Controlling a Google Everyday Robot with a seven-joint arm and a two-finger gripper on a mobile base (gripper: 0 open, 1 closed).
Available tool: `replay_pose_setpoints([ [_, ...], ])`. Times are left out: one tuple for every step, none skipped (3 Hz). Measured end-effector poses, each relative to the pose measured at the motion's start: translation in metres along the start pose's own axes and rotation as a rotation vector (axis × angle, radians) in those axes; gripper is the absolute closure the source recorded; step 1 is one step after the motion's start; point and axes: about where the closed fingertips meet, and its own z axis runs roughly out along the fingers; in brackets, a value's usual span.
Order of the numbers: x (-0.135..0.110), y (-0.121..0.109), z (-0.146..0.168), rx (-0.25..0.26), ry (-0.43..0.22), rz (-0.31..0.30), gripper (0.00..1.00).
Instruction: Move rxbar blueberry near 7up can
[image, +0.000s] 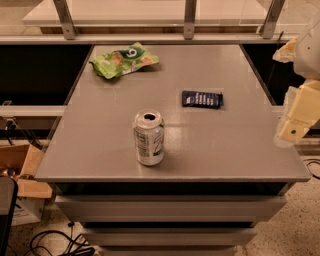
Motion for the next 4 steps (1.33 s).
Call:
replay_pose_setpoints([
  [0.000,0.000,0.000,0.000,0.000,0.000,0.00],
  [-0.002,-0.003,-0.002,0.006,-0.015,0.000,0.00],
  [-0.014,-0.016,0.013,-0.006,-0.026,-0.041,0.00],
  [-0.032,-0.036,0.041,-0.028,-0.026,-0.108,0.00],
])
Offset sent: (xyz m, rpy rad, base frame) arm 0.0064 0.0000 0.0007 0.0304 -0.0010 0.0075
